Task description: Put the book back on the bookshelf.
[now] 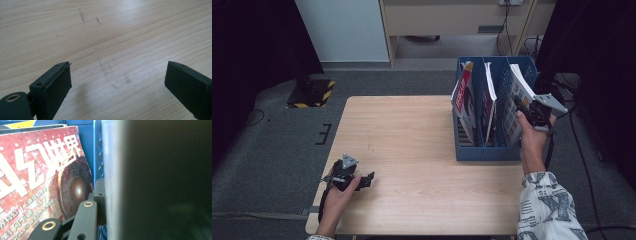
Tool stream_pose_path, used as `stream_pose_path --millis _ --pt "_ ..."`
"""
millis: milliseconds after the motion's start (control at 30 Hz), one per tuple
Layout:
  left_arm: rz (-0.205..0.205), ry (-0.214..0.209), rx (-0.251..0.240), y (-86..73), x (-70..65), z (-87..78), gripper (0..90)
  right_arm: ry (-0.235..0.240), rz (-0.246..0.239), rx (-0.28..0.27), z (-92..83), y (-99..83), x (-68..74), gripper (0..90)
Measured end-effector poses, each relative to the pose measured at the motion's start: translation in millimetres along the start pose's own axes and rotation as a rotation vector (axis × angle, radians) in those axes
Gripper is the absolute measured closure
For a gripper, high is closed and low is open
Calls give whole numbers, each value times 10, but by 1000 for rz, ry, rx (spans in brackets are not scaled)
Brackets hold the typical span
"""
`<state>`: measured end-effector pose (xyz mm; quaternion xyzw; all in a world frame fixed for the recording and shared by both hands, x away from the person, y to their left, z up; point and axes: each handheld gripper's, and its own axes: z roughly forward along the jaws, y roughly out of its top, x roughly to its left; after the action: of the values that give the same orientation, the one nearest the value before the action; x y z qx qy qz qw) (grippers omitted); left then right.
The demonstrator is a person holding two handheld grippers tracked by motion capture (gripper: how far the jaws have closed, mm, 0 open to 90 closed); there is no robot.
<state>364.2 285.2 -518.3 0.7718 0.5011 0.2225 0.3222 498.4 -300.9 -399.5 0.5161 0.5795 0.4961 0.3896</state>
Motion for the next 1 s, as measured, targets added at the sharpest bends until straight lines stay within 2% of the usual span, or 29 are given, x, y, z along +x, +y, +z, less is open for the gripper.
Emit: stream_pose_path --millis 267,600,800,1000 --pt "0 -2 -2 3 -19 3 67 -19 7 -4 18 29 -19 730" --pt "0 1 0 8 -7 11 67 -41 1 -40 40 77 -43 730" --pt "0 1 -1 10 -3 15 67 -40 -10 -20 68 24 -21 730" --pt "2 1 -2 15 -4 19 67 -54 -22 -30 71 44 -31 731"
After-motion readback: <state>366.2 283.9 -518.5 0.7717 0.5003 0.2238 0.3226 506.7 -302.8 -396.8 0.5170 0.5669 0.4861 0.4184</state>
